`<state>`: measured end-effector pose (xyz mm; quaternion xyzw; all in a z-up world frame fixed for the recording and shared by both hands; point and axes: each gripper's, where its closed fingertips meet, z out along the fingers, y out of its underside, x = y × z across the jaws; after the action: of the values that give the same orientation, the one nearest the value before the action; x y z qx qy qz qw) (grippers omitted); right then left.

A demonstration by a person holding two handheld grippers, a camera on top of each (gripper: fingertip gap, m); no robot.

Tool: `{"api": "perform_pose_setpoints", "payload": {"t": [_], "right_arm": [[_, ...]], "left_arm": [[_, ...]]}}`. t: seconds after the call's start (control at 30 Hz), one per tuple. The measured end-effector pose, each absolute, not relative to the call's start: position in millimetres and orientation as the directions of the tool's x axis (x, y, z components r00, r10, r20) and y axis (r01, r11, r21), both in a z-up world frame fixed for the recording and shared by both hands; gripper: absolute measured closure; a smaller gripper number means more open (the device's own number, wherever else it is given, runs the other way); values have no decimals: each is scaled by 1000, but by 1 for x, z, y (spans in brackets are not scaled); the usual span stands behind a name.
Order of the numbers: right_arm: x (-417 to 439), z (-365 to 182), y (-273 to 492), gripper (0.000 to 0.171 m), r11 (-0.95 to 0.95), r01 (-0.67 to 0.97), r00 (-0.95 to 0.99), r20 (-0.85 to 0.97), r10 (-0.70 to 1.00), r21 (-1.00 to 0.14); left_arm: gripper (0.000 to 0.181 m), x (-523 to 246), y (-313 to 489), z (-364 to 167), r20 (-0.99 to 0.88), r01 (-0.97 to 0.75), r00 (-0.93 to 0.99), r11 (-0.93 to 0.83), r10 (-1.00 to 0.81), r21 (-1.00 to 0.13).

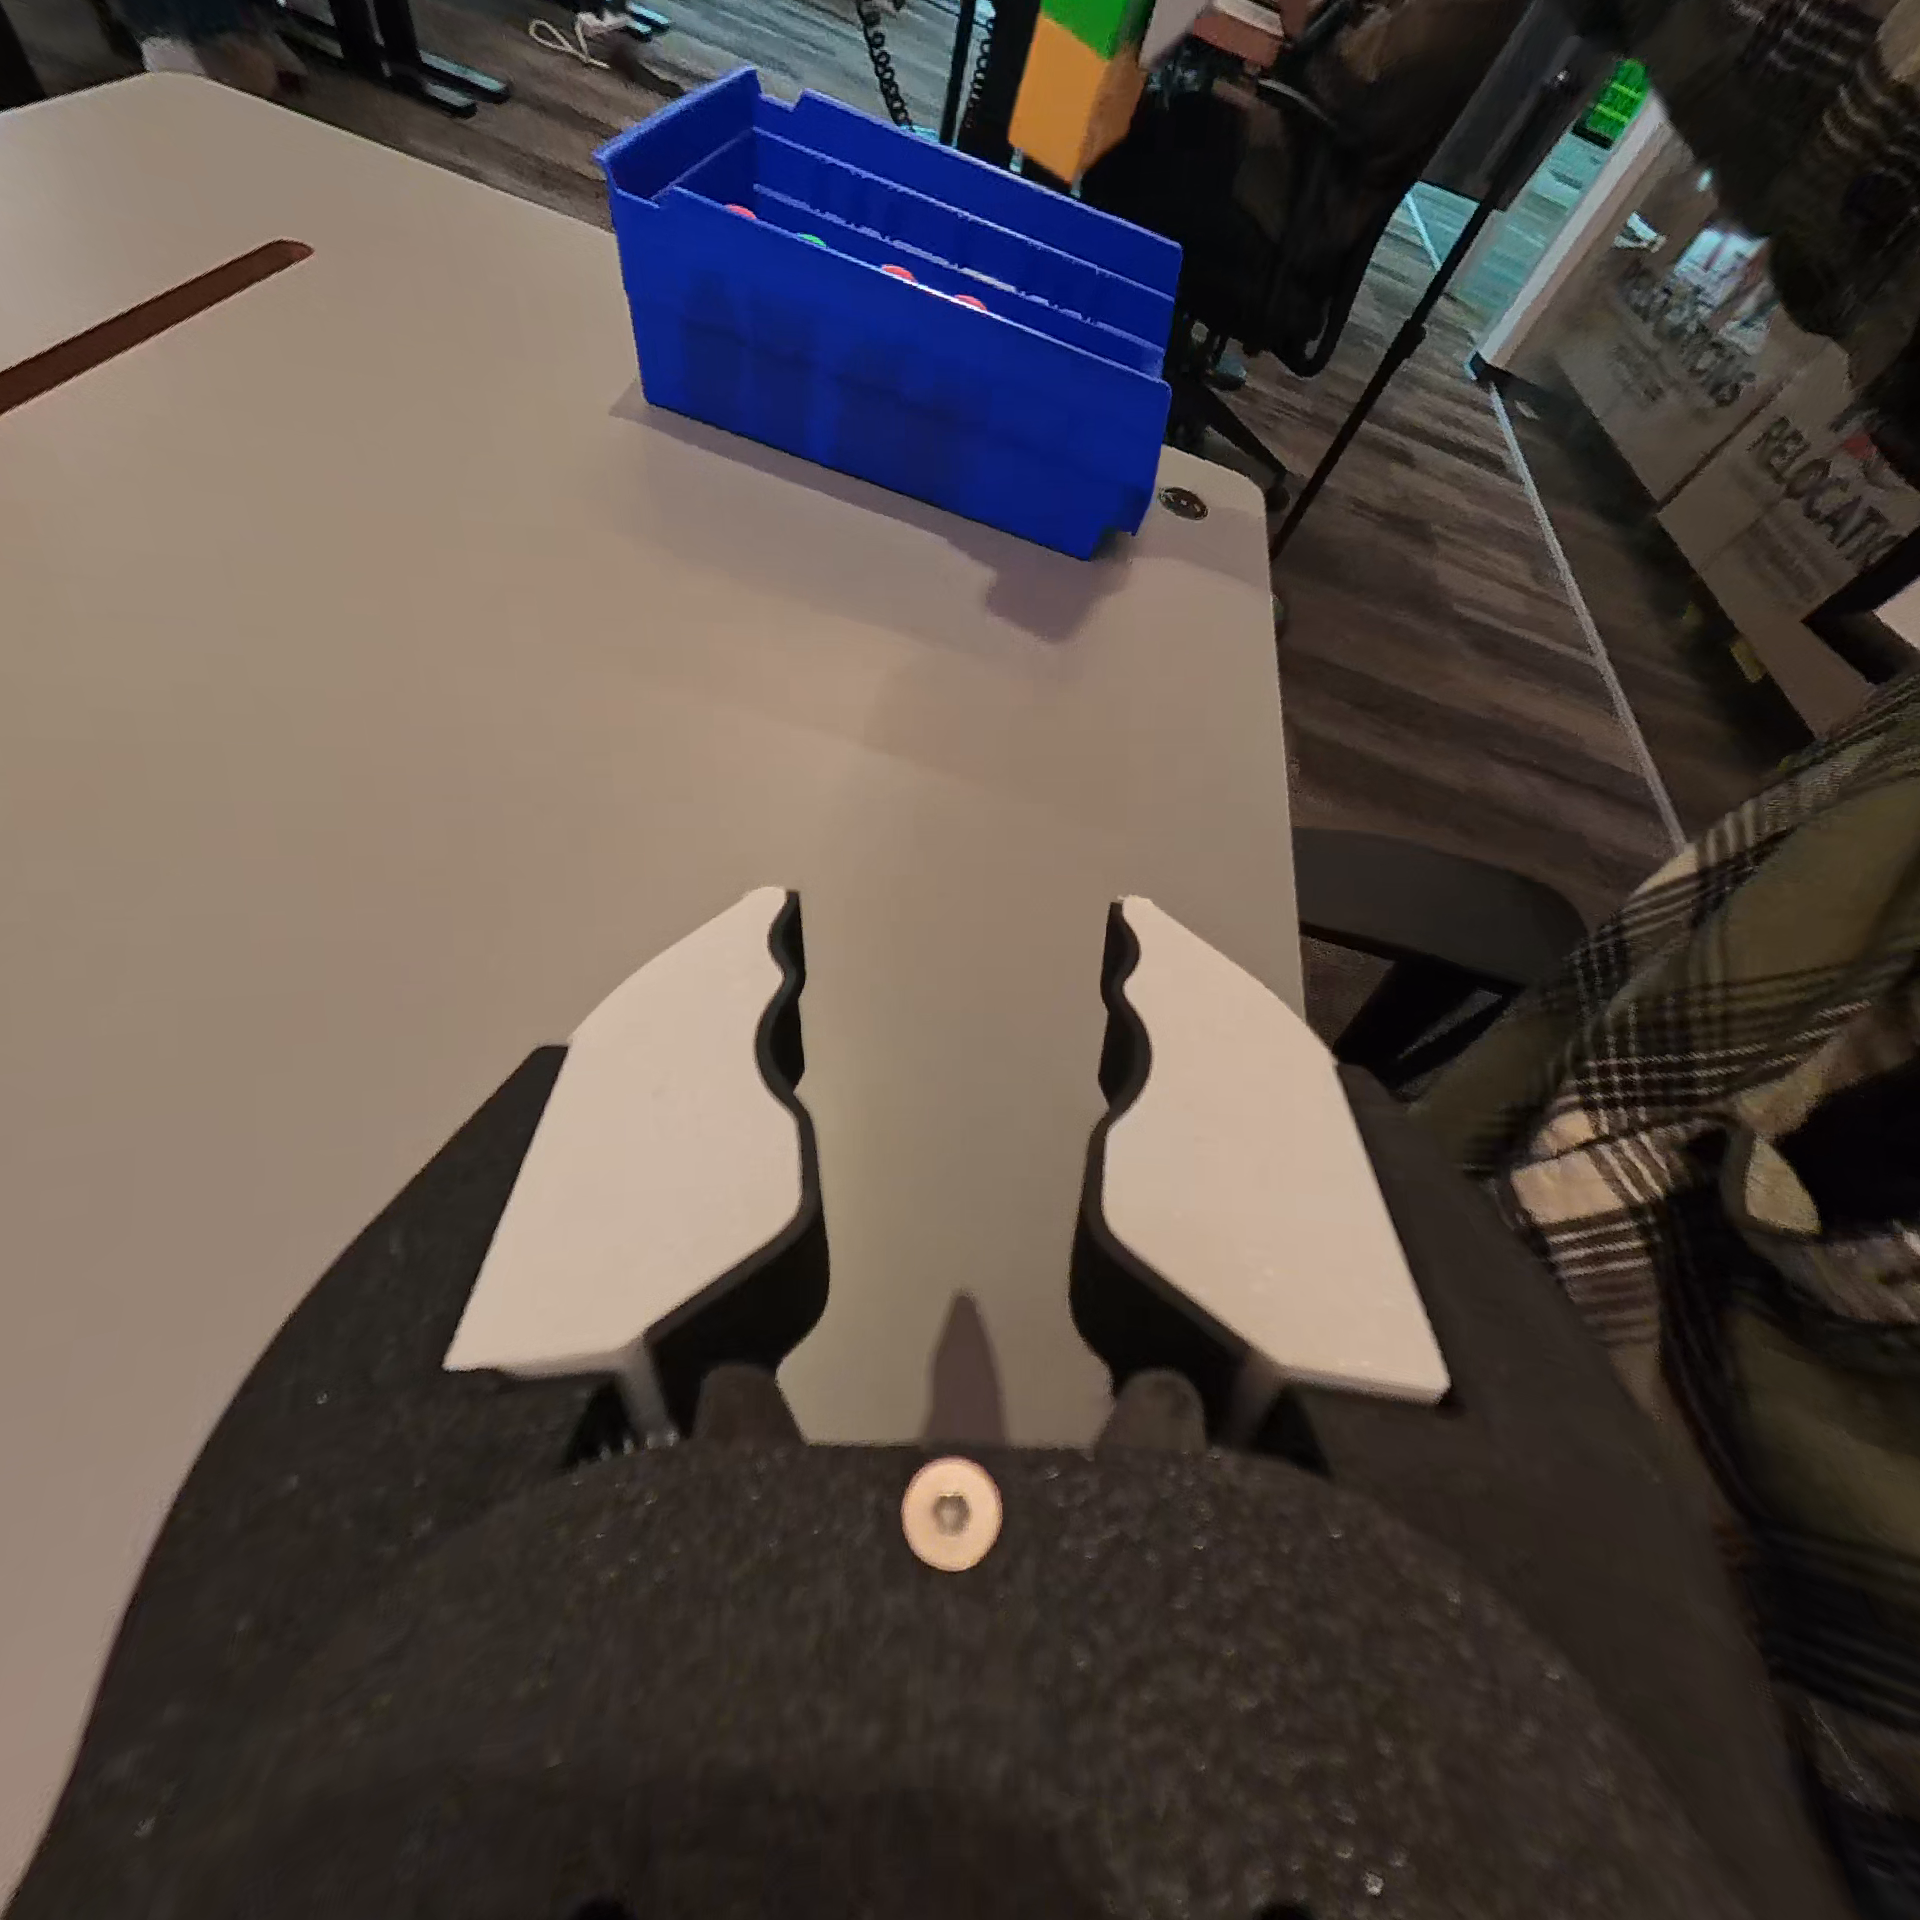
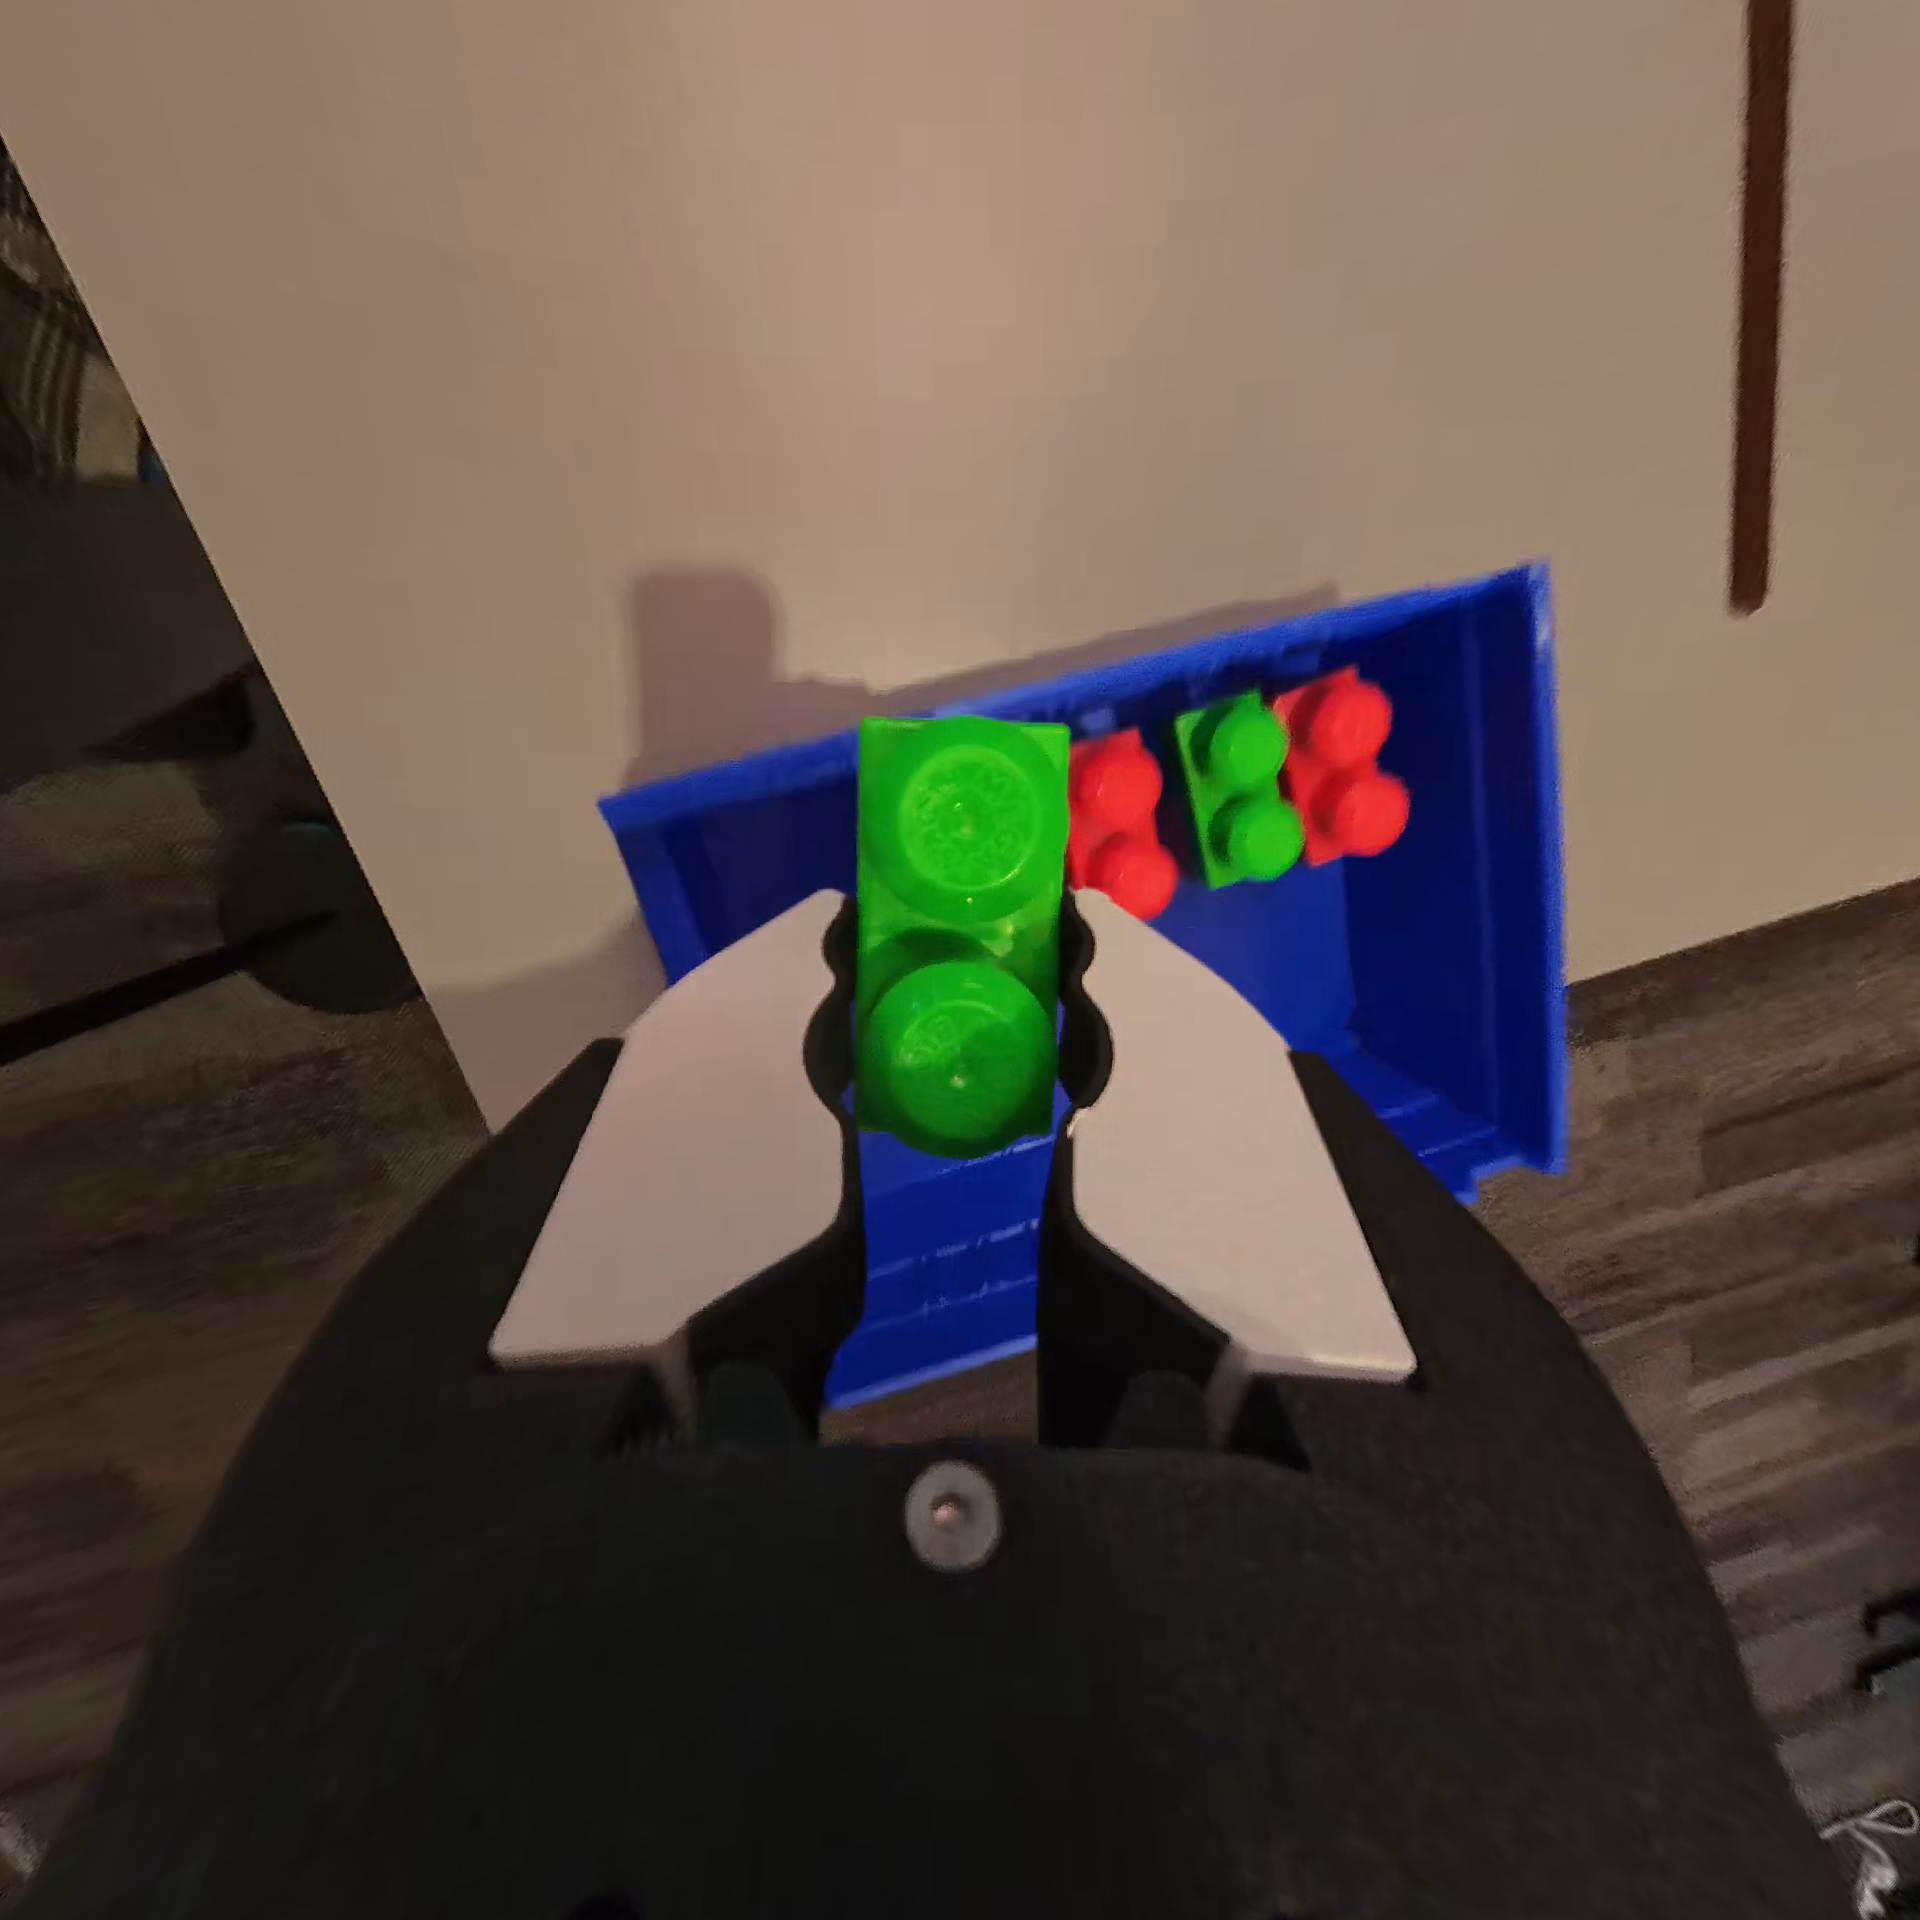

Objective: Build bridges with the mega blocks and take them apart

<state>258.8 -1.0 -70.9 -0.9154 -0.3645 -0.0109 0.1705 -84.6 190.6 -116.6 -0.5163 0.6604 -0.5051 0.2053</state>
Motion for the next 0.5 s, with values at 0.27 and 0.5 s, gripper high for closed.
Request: {"api": "perform_pose_setpoints", "payload": {"t": [0.27, 0.5], "right_arm": [[264, -146, -32, 135, -638, 699, 693, 83, 716, -323], [257, -183, -32, 135, -594, 709, 658, 54, 751, -380]], "left_arm": [[128, -114, 176, -119, 278, -487, -290, -108, -916, -867], [130, -116, 168, -115, 249, -526, -257, -81, -934, -846]]}}
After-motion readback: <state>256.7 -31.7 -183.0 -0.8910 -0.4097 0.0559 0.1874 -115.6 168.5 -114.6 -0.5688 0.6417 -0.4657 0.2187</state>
